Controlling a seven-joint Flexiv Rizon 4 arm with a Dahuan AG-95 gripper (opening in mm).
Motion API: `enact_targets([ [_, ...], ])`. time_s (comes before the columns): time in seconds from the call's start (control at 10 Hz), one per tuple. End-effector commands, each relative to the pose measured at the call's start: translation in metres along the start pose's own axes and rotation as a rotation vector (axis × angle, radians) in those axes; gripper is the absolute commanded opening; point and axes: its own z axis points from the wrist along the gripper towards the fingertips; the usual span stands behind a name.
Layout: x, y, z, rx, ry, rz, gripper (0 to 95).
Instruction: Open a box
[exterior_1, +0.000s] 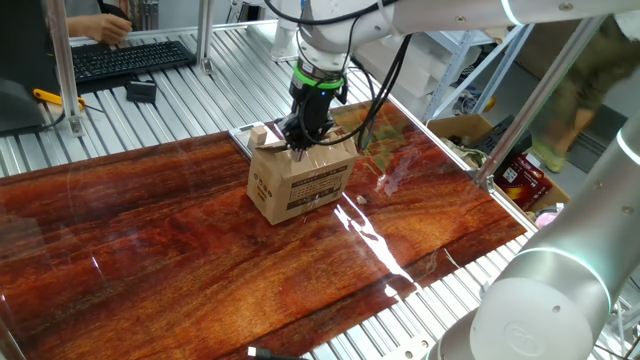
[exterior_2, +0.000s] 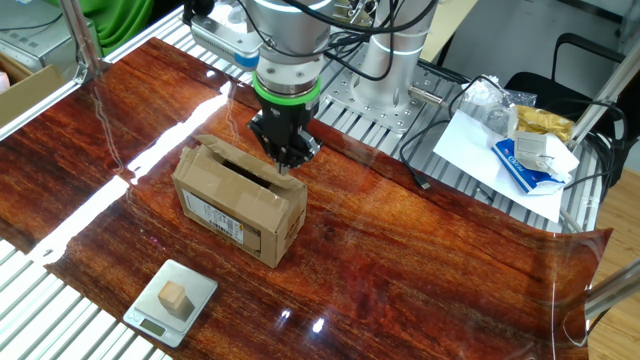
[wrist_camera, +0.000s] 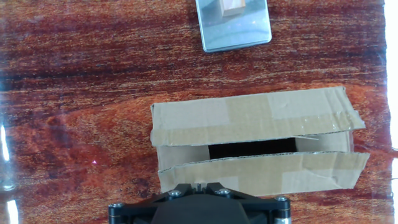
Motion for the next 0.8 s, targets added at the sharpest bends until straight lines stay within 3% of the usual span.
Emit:
enact_targets([
  [0.1,0.0006,-0.0006,-0.0014,0.001,0.000,0.002,0.0],
  [0.8,-0.0079,-0.0034,-0.0081,0.000,-0.003,0.014,0.0],
])
